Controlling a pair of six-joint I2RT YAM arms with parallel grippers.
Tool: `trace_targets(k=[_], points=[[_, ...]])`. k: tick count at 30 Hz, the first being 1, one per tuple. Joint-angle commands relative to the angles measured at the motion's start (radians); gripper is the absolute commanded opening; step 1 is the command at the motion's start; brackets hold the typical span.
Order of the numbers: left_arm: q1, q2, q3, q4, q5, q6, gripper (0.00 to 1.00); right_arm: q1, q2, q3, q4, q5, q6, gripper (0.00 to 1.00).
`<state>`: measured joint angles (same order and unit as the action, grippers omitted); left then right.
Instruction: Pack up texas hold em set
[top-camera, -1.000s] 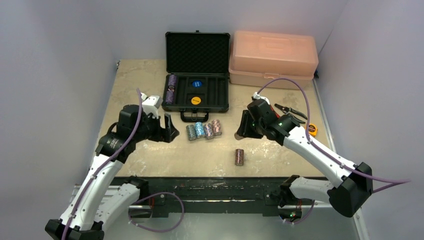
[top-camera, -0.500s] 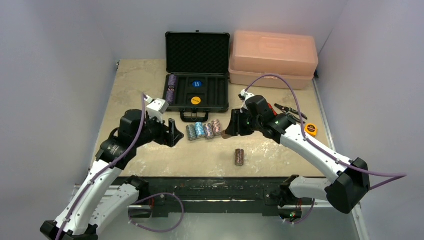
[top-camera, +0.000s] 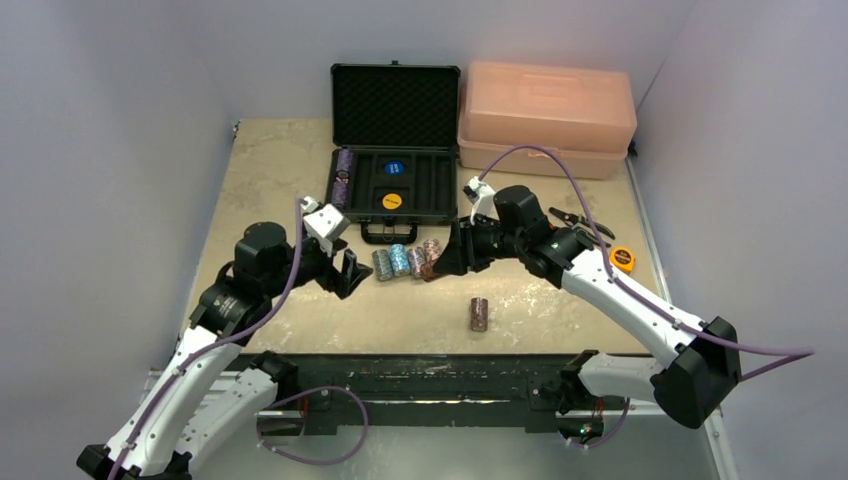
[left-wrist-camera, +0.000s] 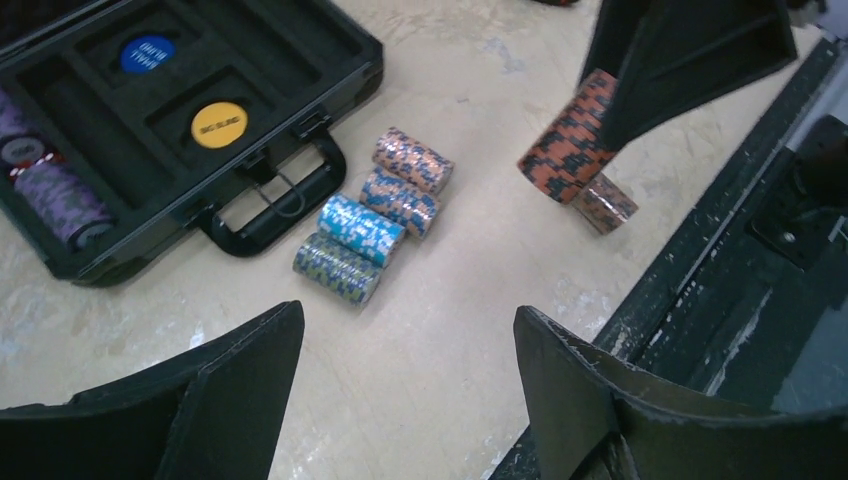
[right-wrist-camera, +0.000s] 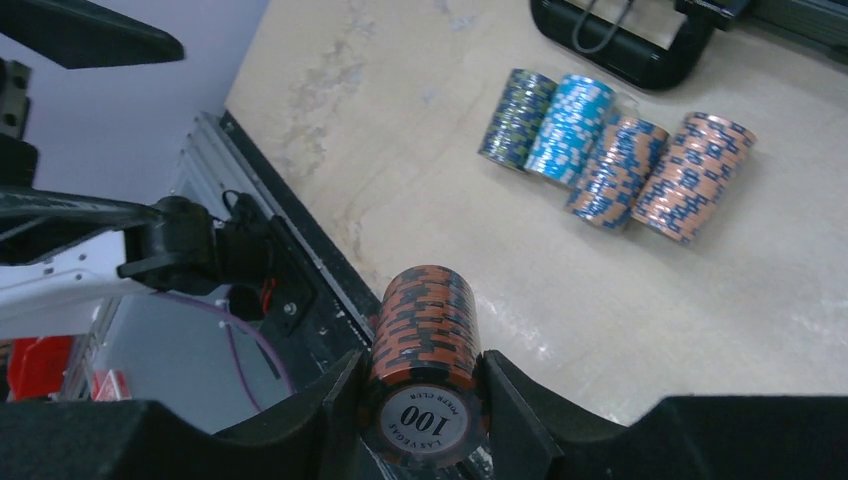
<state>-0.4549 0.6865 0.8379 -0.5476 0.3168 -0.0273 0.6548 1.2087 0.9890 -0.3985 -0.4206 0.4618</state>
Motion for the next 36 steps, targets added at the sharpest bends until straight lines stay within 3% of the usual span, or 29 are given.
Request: trace_targets(k=[1,11,26,36], points=[[-0.028,-0.024,-0.032,0.091,0.222,0.17,0.76,0.005,-0.03,0.017,0.172,-0.173,-0.037,0.0],[-0.079,0.032,-0.003,0.093,0.372,0.259,0.68,0.007,0.009,0.039,0.204,-0.269,-0.062,0.0],[-0.167,0.188,0.05,0.111,0.354,0.311,0.66,0.04,0.075,0.109,0.176,-0.292,-0.099,0.0],[-0.188,0.214,0.02,0.208,0.339,0.278,0.62,0.076,0.112,0.138,0.174,-0.303,-0.109,0.0]])
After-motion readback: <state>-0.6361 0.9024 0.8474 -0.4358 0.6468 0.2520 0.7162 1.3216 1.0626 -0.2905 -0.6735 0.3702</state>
